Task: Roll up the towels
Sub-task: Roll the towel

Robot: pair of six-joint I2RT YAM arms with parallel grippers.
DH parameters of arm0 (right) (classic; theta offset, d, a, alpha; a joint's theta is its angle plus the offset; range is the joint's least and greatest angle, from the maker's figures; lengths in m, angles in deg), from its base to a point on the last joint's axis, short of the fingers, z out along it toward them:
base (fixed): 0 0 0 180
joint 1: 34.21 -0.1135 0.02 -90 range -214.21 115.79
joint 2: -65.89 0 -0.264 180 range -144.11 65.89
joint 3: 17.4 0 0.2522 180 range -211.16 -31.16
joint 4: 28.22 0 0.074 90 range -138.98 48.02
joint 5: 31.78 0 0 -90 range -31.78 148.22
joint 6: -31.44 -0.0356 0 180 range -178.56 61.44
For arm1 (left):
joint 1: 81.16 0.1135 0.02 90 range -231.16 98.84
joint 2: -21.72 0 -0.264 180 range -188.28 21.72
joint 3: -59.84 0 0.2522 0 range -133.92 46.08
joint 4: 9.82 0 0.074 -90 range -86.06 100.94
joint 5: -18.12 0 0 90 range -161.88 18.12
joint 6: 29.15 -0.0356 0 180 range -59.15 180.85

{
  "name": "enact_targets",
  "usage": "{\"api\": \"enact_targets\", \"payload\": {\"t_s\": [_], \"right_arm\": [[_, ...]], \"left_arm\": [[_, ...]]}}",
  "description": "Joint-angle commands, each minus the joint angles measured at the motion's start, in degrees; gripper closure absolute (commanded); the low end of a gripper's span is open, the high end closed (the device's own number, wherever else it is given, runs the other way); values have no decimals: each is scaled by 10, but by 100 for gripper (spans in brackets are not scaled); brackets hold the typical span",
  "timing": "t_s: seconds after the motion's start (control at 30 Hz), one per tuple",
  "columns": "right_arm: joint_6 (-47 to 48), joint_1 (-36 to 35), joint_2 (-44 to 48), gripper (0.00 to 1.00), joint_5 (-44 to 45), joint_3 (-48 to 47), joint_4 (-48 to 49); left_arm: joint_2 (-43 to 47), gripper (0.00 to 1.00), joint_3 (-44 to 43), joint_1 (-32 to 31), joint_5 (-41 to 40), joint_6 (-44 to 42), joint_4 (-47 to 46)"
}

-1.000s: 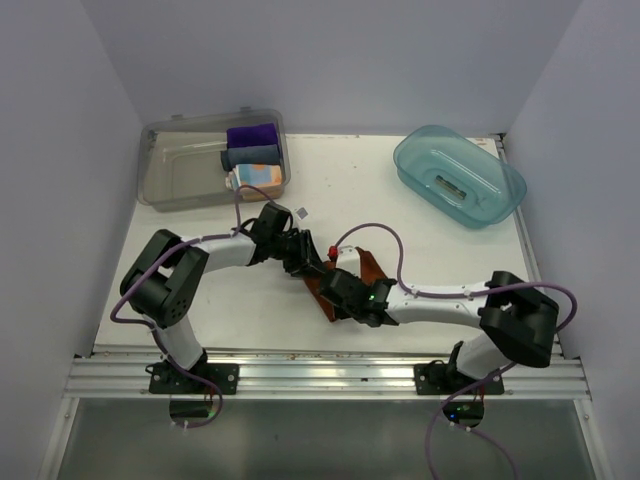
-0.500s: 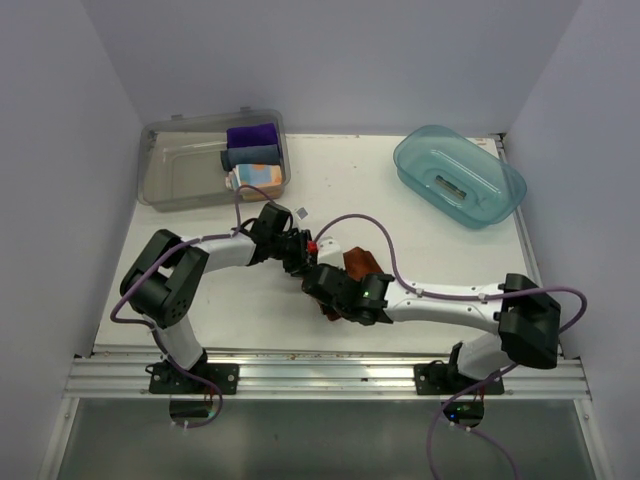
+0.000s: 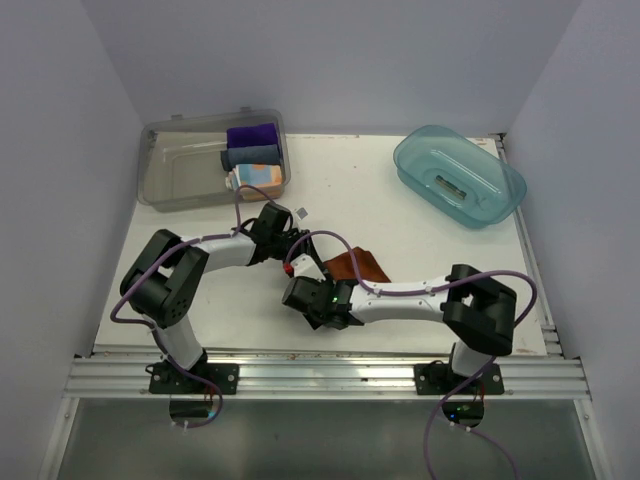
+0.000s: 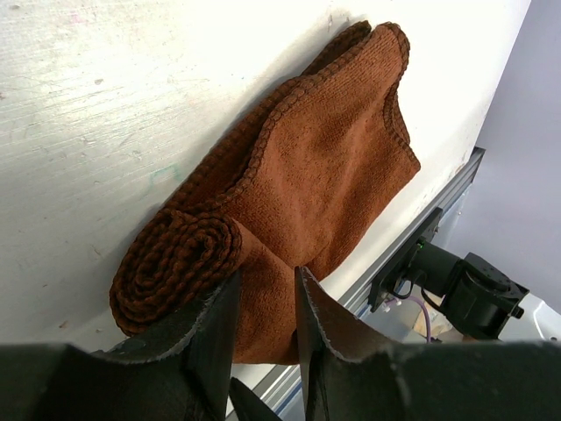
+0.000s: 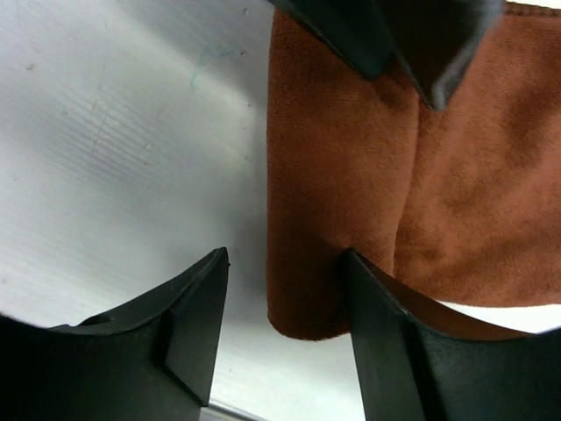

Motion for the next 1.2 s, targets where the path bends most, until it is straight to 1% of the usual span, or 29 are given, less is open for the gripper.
{"api": "enact_targets", "payload": {"t_s": [0.0,0.17,0.23,0.27,0.3,0.33,0.37,0.47,0.53,0.67,0.8,0.93,1.0,1.03,1.07,1.1,1.17], "right_arm": [[7,-1,-34,41,21,-25,-13],[-20,-1,-61,40,57,-12,-16],[-33,-1,-61,47,64,0,-11],[-36,-1,-60,54,64,6,-6],[-40,-1,-51,78,57,12,-1],[-37,0,-47,91,49,23,15],[-36,0,-40,99,42,26,24],[-25,0,-24,100,12,28,49],[-22,0,-11,100,-13,30,72],[-21,0,0,100,-48,33,109],[-30,-1,3,100,-87,37,137],[-42,2,13,100,-126,50,175],[-56,11,33,100,-162,62,194],[-63,15,42,100,-175,82,219],[-70,28,52,100,-190,95,233],[-85,36,68,100,-224,120,248],[-101,63,85,100,-258,149,297]], "left_arm": [[5,65,-10,-1,-9,-16,10],[11,65,-11,-1,-12,-17,16],[13,65,-14,-1,-12,-16,20],[18,65,-15,-1,-12,-17,21],[20,65,-17,-1,-12,-18,27],[21,65,-18,-2,-13,-17,30],[28,65,-21,-1,-13,-18,33],[43,65,-29,2,-9,-20,46],[57,64,-31,13,9,-25,56],[123,61,-28,54,12,-48,90],[167,57,-27,103,10,-78,144],[188,53,-15,116,-4,-93,162],[197,50,1,116,0,-92,157],[201,48,7,115,6,-92,156],[209,43,20,116,7,-92,151],[213,40,26,116,8,-90,151],[243,25,51,115,-11,-85,147]]}}
